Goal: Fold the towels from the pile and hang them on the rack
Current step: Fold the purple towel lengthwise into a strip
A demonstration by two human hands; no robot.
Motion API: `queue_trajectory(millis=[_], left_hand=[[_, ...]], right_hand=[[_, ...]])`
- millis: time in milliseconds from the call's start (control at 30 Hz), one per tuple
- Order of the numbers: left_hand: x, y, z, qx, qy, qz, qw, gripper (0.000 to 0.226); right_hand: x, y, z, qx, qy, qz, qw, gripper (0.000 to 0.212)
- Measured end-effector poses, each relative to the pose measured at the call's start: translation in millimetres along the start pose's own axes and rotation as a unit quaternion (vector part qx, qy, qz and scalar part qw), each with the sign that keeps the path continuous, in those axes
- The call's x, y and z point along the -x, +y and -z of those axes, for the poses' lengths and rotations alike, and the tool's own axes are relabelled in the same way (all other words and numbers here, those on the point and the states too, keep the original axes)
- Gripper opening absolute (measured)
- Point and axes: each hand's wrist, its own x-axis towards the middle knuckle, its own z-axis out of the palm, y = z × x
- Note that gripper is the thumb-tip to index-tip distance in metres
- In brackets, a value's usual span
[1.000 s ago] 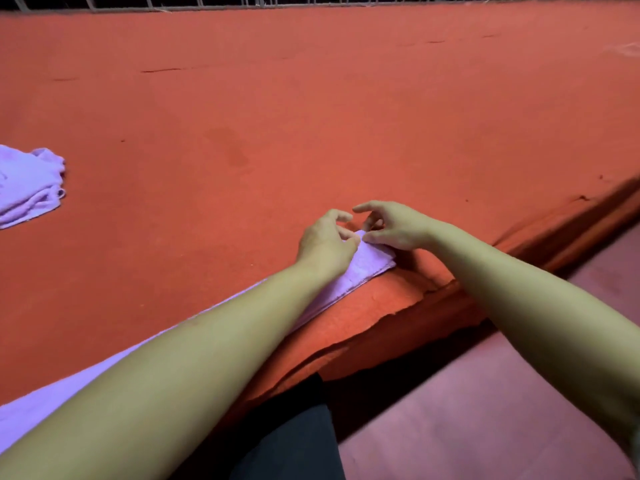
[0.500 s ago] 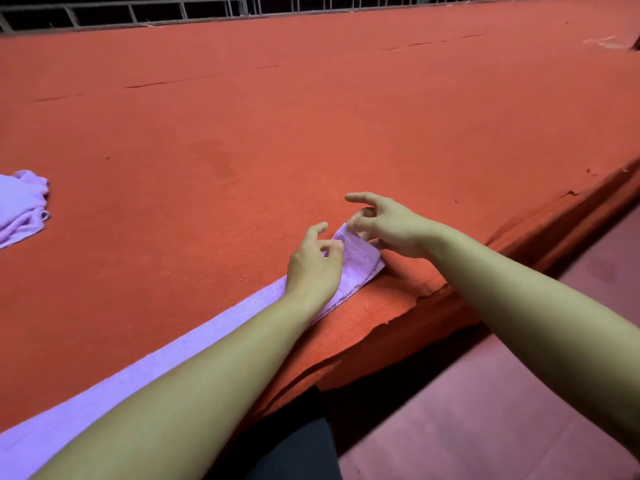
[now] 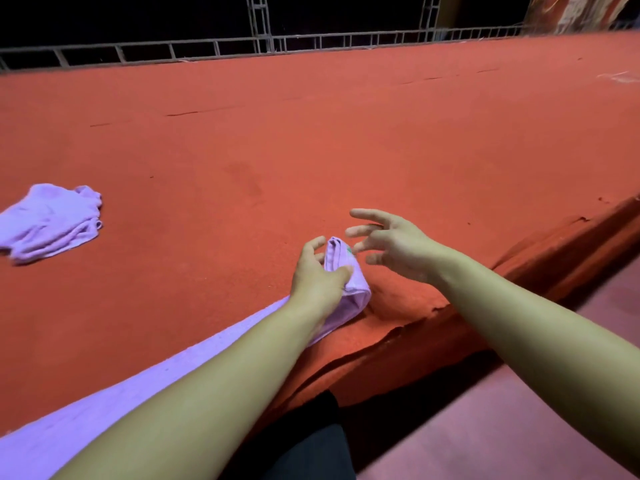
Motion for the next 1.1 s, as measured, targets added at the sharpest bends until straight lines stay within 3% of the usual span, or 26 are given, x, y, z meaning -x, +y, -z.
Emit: queue_trajectory(millis=[100,200,333,467,633,1100], left_hand=[[7,2,13,-0.001,-0.003,-0.014,1.000,0.061],[15,6,26,0.012,0.008,-0.024,1.000,0.059],[23,15,46,0.035,0.026,-0.031,0.999,0.061],[35,23,70,-0.074,0.055,-0.097,0.991,0.073],[53,24,109,-0.071,0.088,-0.104,0.988,0.072],[155,-7,258,-0.037,0.230,-0.087,0.969,0.065]], right_hand=[[-2,0,-9,0.154,-0.052,0.044,0.986,0.058],[-5,-1,-25,0.158,-0.112,0.056,0.979,0.052],[-8,-13,-47,0.138,-0.104,0.099,0.980,0.045],[-13,-24,-74,0.110,-0.114,0.128,0.979,0.048],[-15,-35,-111,0.101,-0.143,0.125,0.977,0.048],[-7,-33,-301,0.133,-0.351,0.132,0.917,0.048]])
